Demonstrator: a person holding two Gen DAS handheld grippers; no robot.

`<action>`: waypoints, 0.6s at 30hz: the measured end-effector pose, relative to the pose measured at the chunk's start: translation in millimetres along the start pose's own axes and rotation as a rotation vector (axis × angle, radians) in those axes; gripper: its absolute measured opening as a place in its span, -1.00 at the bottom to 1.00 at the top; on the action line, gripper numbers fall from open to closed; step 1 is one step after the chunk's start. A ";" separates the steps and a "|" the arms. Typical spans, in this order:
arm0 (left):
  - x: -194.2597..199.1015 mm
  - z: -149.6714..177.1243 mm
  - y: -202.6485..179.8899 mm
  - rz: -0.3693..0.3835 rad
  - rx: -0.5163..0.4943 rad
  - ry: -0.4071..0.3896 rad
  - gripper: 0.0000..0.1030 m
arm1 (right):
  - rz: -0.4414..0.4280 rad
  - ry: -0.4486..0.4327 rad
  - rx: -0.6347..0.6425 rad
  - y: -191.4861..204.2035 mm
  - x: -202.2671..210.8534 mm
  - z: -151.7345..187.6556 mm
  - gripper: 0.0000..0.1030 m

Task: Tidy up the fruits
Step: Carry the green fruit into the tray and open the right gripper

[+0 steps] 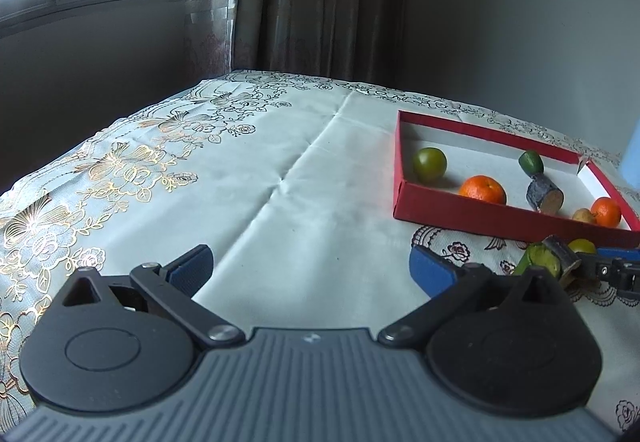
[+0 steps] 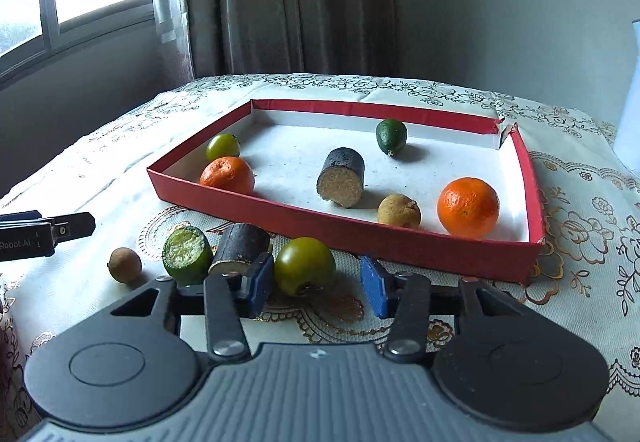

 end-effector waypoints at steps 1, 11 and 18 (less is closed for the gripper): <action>-0.1 0.1 -0.3 -0.001 -0.001 0.001 1.00 | -0.007 0.002 -0.009 -0.8 -0.5 0.0 -0.12; -0.6 1.1 -2.5 -0.013 -0.019 0.004 1.00 | -0.013 0.004 0.010 7.2 -4.2 -1.3 -0.35; -2.6 1.3 0.2 -0.006 -0.006 0.018 1.00 | 0.019 -0.094 0.003 4.4 18.5 -10.1 -0.37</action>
Point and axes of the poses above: each gripper's, at about its wrist camera, not at the fingertips, and x roughly against the way its jaws point, y to its left, z to its underside, the point moved 5 cm from there along -x, roughly the way its jaws point, and after that the axes turned 1 degree about -y, right-handed, at the moved point
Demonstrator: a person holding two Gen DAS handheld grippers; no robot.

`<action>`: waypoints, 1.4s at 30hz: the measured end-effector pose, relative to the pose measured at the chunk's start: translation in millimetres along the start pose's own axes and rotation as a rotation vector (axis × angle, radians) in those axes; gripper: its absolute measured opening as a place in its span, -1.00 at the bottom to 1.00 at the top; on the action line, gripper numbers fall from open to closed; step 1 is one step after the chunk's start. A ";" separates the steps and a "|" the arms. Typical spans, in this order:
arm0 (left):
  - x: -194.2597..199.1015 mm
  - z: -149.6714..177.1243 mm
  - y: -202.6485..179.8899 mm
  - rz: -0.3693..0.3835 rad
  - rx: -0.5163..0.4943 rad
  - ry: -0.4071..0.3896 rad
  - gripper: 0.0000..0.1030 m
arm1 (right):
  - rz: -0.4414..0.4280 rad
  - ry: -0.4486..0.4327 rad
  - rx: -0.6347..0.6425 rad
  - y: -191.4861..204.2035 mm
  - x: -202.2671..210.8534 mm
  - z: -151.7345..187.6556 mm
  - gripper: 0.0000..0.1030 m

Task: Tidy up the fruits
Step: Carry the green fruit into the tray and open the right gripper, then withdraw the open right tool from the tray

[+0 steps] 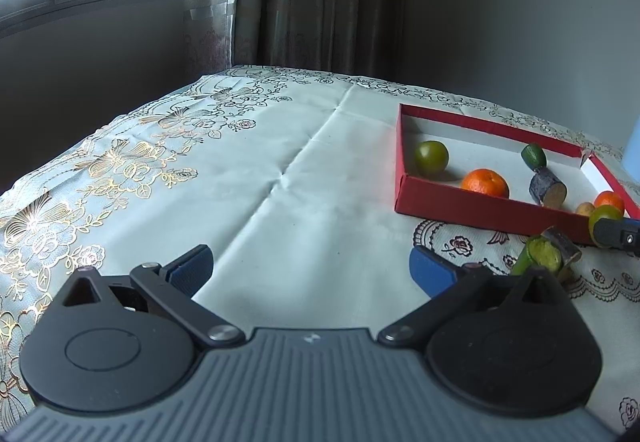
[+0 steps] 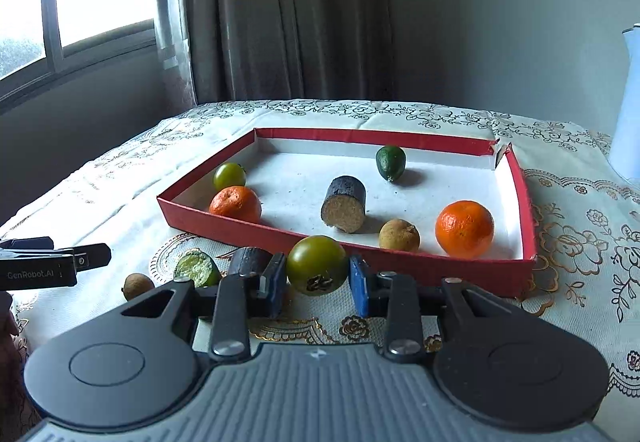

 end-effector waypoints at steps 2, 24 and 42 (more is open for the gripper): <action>-0.2 0.1 -0.5 0.000 -0.004 0.001 1.00 | 0.019 -0.032 -0.001 -3.8 7.5 -4.9 -0.37; 1.7 0.3 -2.4 -0.008 -0.019 -0.009 1.00 | 0.160 -0.116 0.004 -33.4 -26.3 -41.4 -0.37; 1.5 0.6 -1.3 -0.007 -0.013 -0.011 1.00 | 0.175 -0.117 -0.043 -56.8 5.8 -27.3 -0.03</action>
Point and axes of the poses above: each gripper's, at about its wrist camera, not at the fingertips, and x roughly against the way its jaws point, y to its left, z to its underside, the point moved 5 cm from there along -x, roughly the way its jaws point, and after that the axes turned 1 degree about -y, right-handed, at the moved point
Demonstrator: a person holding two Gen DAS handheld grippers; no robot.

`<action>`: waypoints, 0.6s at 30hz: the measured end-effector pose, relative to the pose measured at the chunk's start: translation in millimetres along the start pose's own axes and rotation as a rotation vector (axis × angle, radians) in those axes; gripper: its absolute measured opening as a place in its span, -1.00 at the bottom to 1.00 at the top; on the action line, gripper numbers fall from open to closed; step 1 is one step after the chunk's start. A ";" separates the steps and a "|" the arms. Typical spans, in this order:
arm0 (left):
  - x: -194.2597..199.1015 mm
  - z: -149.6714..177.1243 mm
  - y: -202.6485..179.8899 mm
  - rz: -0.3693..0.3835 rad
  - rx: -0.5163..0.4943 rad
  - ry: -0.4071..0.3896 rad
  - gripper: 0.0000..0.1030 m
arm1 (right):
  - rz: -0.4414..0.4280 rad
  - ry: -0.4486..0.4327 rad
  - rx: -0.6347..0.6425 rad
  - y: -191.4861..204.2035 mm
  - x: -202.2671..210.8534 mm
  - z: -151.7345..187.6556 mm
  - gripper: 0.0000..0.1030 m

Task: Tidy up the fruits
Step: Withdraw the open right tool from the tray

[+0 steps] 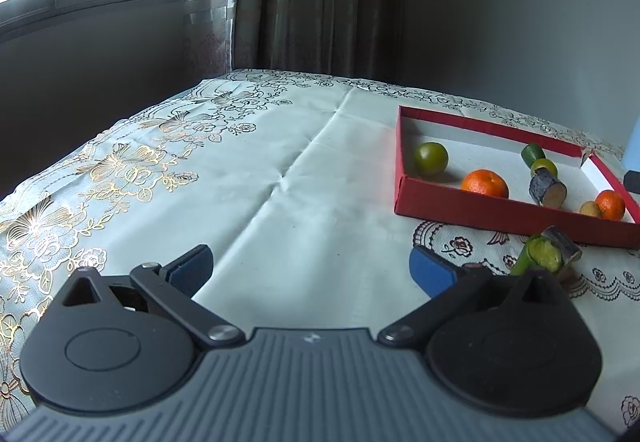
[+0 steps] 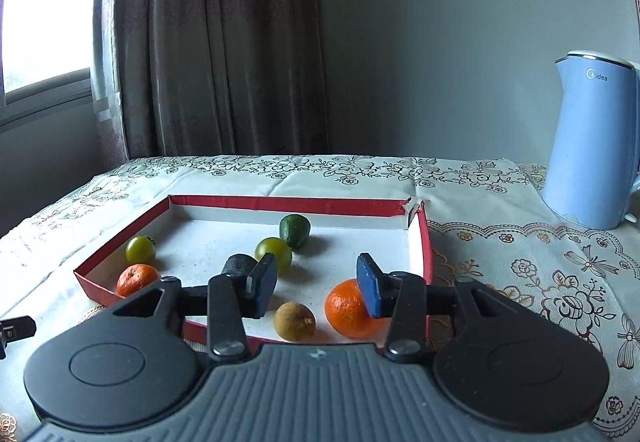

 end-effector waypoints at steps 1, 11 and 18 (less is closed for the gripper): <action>-0.1 0.1 -0.3 0.000 -0.002 0.000 1.00 | 0.009 0.005 0.002 -3.6 7.1 4.7 0.24; -0.2 0.6 -2.4 -0.013 -0.017 0.003 1.00 | 0.056 0.192 0.000 -25.7 26.2 55.5 0.60; 2.0 0.7 -11.8 -0.048 -0.076 -0.011 1.00 | 0.051 0.240 -0.039 -32.9 19.6 60.3 0.66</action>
Point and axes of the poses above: each gripper's, at about its wrist camera, not at the fingertips, and x roughly against the way its jaws point, y to its left, z to its underside, the point moved 5 cm from there along -x, roughly the way its jaws point, and after that the axes turned 1 degree about -y, right-handed, at the moved point
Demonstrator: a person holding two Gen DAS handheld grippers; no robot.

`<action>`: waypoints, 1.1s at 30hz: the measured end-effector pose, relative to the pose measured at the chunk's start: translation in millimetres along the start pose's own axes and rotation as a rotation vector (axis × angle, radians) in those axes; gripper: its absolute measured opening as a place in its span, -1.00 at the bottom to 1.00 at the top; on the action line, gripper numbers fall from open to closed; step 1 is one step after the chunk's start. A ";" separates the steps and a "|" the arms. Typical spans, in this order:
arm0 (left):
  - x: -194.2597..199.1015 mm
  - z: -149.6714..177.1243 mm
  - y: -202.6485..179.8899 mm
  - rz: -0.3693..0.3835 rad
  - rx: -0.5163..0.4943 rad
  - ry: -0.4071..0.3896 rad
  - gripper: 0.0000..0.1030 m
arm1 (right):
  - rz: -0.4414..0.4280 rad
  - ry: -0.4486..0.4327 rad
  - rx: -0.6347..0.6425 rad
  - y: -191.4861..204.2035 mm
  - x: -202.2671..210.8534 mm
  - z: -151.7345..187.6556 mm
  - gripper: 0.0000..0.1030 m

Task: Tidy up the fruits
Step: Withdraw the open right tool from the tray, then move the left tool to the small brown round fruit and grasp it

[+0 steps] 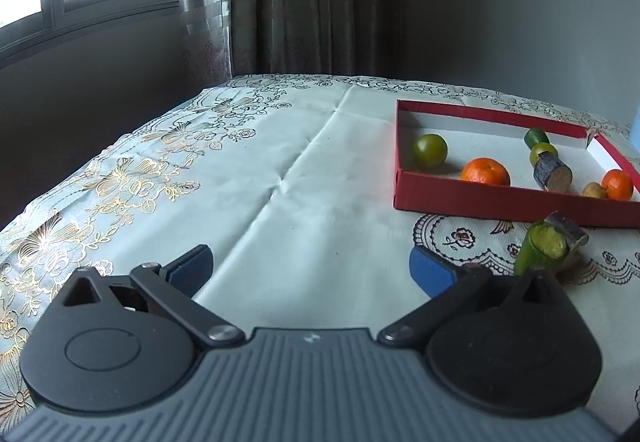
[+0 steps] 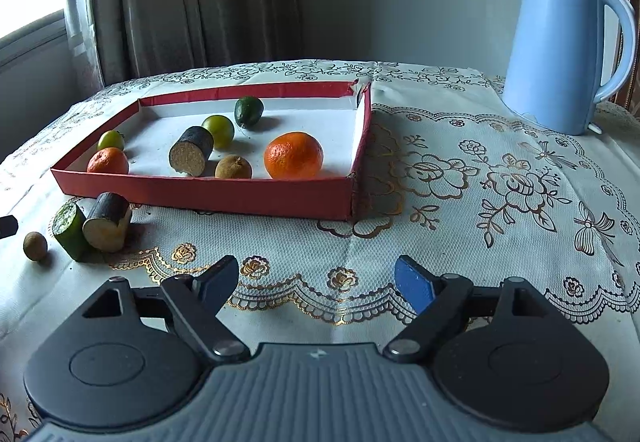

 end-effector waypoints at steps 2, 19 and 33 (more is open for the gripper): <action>3.2 -0.5 -2.4 -0.013 -0.009 -0.017 1.00 | -0.012 0.001 -0.020 -3.4 -0.8 -0.1 0.66; 19.1 7.9 -36.2 0.097 -0.098 -0.043 1.00 | -0.047 -0.013 -0.064 -9.5 0.9 -0.3 0.66; 1.3 8.3 -55.3 0.143 -0.151 0.049 0.76 | -0.051 -0.015 -0.071 -9.9 0.8 -0.6 0.66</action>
Point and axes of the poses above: each gripper's, at about its wrist camera, not at the fingertips, and x roughly against the way its jaws point, y to its left, z to its underside, the point moved 5 cm from there along -x, roughly the way its jaws point, and after that the axes turned 1 degree about -y, right-handed, at the moved point
